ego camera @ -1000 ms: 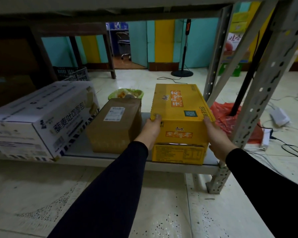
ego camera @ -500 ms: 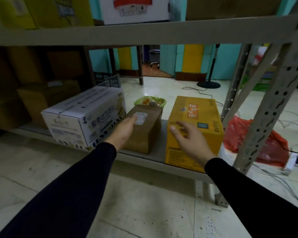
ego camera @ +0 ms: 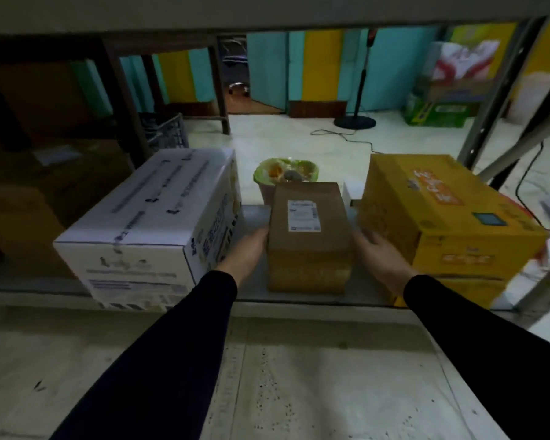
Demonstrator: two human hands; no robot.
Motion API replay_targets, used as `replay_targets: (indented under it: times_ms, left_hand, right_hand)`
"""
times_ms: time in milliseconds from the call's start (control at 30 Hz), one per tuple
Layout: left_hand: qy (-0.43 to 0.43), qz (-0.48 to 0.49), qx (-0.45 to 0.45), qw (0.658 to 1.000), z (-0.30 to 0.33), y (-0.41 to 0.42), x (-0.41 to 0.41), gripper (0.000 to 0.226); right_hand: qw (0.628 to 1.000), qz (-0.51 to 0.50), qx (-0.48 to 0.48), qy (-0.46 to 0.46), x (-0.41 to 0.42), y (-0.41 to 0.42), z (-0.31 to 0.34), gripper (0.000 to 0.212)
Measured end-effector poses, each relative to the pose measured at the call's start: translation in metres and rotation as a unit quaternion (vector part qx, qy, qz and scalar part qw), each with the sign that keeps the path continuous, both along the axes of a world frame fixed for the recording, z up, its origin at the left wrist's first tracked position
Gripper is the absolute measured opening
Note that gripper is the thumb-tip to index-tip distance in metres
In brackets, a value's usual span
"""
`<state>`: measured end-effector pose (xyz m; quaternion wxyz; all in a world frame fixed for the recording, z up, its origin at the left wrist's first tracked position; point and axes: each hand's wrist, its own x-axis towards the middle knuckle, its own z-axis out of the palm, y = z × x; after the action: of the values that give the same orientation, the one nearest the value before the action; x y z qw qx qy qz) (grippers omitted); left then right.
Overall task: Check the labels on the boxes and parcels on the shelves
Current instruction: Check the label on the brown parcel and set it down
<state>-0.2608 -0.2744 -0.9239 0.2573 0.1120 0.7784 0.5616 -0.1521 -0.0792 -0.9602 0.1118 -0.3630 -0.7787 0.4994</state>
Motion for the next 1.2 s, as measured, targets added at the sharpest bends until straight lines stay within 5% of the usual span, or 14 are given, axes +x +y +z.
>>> replay_targets:
  times_ms: [167,267,467,733,1000,1067,1200]
  left_hand:
    - [-0.060,-0.054,0.004,0.997,-0.035,0.016,-0.034,0.031]
    - [-0.095,-0.015,0.011,0.995,-0.053,0.028,-0.032,0.029]
    - [-0.094,0.031,0.045,0.994,-0.069,0.037,-0.027,0.046]
    - [-0.030,0.072,0.128,0.989,0.010,0.012,0.023,0.050]
    - [0.042,0.106,0.232,0.966,0.038,-0.041,0.079,0.091]
    - [0.046,0.117,0.239,0.963,0.037,-0.050,0.085,0.098]
    - [0.011,0.112,0.243,0.964,0.041,-0.068,0.116,0.073]
  right_hand:
    - [0.994,-0.042,-0.102,0.009,-0.025,0.004,-0.027,0.105]
    - [0.984,-0.043,-0.168,0.028,-0.029,0.003,-0.034,0.069]
    - [0.955,-0.070,-0.275,0.083,-0.026,-0.004,-0.041,0.055]
    - [0.961,-0.016,-0.206,0.186,0.008,-0.018,0.013,0.056]
    - [0.948,0.031,-0.194,0.249,0.071,-0.069,0.062,0.045]
    - [0.945,0.037,-0.216,0.241,0.080,-0.078,0.061,0.058]
    - [0.933,-0.013,-0.279,0.227,0.104,-0.092,0.057,0.063]
